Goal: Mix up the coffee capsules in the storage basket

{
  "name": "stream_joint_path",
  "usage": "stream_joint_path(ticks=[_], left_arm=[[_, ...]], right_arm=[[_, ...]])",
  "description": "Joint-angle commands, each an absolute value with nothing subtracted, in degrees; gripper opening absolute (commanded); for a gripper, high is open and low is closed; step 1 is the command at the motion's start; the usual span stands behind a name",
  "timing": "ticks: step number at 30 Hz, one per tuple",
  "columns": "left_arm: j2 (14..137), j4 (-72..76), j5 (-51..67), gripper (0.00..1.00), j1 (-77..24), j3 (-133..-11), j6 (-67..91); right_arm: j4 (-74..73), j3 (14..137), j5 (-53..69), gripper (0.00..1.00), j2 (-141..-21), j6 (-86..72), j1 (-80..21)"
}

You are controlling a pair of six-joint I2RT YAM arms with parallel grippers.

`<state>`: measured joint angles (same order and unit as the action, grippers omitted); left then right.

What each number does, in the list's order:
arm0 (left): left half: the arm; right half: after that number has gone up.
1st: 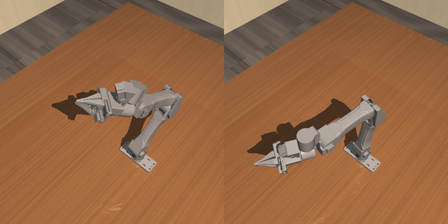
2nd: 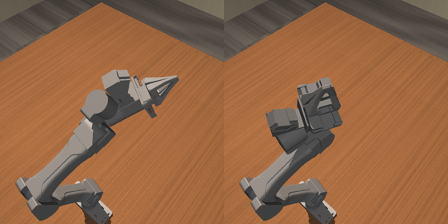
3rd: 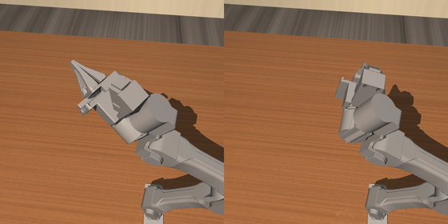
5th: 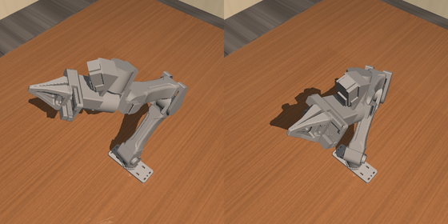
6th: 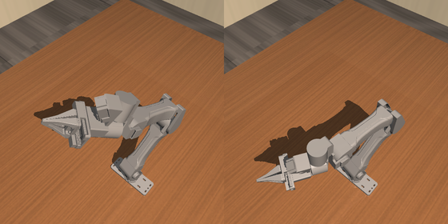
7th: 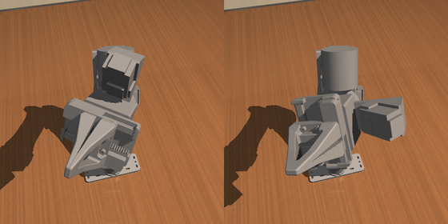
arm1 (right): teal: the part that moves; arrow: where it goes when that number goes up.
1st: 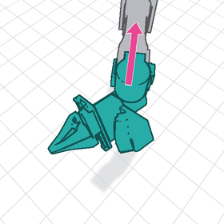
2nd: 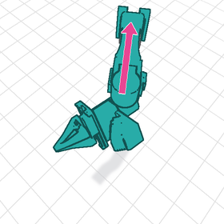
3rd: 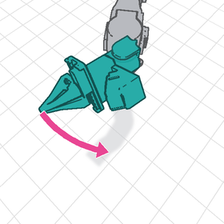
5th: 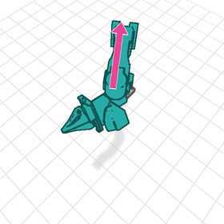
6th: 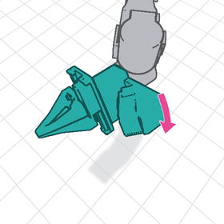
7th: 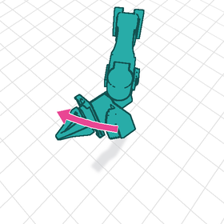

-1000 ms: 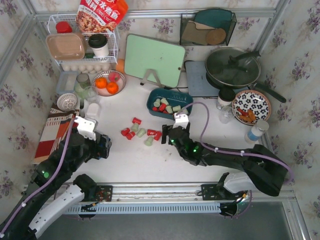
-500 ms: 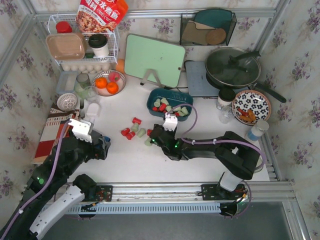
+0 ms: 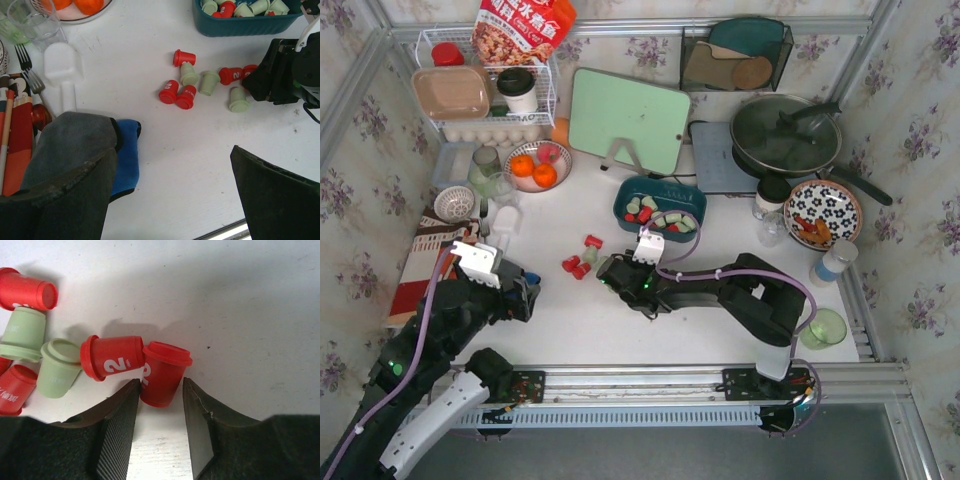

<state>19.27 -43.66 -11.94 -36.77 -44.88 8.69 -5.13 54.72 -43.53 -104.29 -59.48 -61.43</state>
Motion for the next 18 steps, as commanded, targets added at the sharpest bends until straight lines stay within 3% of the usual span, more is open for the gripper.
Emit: stream_joint_path(ticks=[1,11,18], left_arm=[[18.8,-42.2,-11.1,0.97,-36.7,-44.7,8.3],[18.6,-42.3,-11.0,0.97,-36.7,-44.6,8.2],[18.5,-42.3,-11.2,0.97,-36.7,-44.6,8.2]], right_arm=[[-8.4,55.7,-47.9,0.45,-105.1,-61.1,-61.5],[-9.0,55.5,-49.0,0.27,-104.2,-57.1,-61.5],[-8.5,53.8,-49.7,0.24,-97.6,-52.0,-61.5]])
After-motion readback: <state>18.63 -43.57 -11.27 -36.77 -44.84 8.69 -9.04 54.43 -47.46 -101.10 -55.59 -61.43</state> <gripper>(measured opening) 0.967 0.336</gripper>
